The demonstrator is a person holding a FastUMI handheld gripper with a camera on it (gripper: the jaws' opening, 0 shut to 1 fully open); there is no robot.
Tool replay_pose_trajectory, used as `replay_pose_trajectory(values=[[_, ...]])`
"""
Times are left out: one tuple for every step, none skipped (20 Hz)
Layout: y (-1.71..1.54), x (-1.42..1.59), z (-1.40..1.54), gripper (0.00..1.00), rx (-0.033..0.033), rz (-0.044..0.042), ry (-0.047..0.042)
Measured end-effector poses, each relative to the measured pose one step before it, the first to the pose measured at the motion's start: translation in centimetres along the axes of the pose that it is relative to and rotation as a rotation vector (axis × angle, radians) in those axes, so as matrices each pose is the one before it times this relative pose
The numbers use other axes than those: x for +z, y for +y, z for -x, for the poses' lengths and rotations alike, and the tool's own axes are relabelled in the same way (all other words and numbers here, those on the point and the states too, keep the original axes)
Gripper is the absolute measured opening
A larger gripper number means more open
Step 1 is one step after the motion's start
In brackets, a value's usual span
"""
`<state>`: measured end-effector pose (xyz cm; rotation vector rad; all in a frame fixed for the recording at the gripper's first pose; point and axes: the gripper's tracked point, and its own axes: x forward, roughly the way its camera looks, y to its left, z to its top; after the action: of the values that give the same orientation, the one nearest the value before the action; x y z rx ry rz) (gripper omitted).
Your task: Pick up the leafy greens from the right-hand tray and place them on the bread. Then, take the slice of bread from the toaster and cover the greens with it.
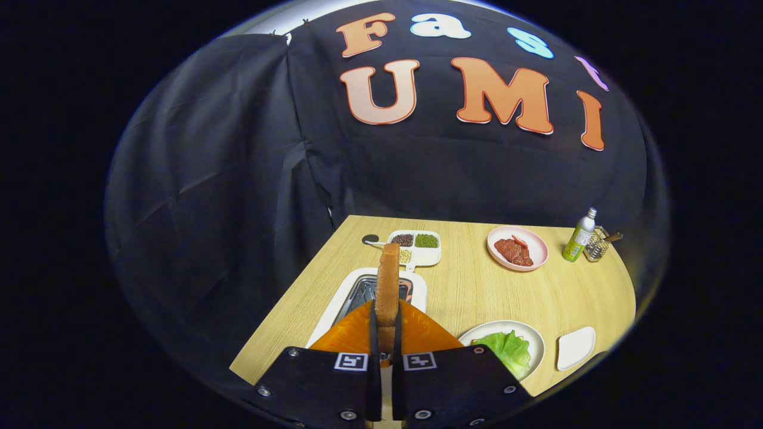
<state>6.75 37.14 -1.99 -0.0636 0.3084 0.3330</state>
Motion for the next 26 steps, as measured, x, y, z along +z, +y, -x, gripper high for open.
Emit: replay_pose_trajectory(values=[[-0.087,0.296,0.432,0.07,0.00750,-0.00510,0.00008],[-0.220,0.269,0.353,0.07,0.00380,-0.00678,-0.00687],[-0.293,0.434,0.439,0.07,-0.00126,-0.00187,-0.00862],[-0.495,0.267,0.357,0.07,-0.00406,-0.00283,-0.00713],[-0.289,0.196,0.314,0.07,0.00083,-0.00352,-0.00559],[-0.444,0.160,0.554,0.07,-0.00116,-0.00980,-0.00506],[-0.450,0.242,0.212,0.07,0.00022,-0.00415,-0.00628],[-0.695,0.297,0.405,0.07,-0.00667,-0.00162,-0.00899],[-0.734,0.039,0.253,0.07,-0.00904,0.00159,-0.00053],[-0.740,-0.174,0.083,0.07,-0.00780,0.00021,-0.00232],[-0.832,-0.340,0.122,0.07,-0.00817,-0.00418,0.00474],[-0.756,-0.460,0.053,0.07,-0.00648,-0.00475,0.00579],[-0.795,-0.400,-0.012,0.07,-0.00707,-0.00375,0.00611],[-0.775,-0.509,0.012,0.07,-0.00643,-0.00157,0.00876],[-0.757,-0.466,-0.041,0.07,-0.00338,0.00444,0.00737],[-0.718,-0.423,-0.082,0.07,-0.00519,0.00392,0.00229],[-0.549,-0.490,-0.133,0.07,-0.00057,0.00428,0.00625],[-0.536,-0.695,-0.099,0.07,-0.00088,0.00238,0.00762],[-0.441,-0.546,-0.194,0.07,0.00385,-0.00217,0.01038],[-0.383,-0.641,-0.109,0.07,0.00378,-0.00202,0.00846],[-0.380,-0.545,-0.142,0.07,0.00556,-0.00031,0.00870],[-0.445,-0.660,-0.133,0.07,0.00287,0.00016,0.01005],[-0.397,-0.637,-0.107,0.07,0.00284,0.00393,0.01100],[-0.363,-0.654,-0.220,0.07,0.00424,0.00837,0.00971],[-0.285,-0.565,-0.218,0.07,0.00532,0.00665,0.00859],[-0.272,-0.661,-0.251,0.07,0.00753,0.00276,0.01051]])
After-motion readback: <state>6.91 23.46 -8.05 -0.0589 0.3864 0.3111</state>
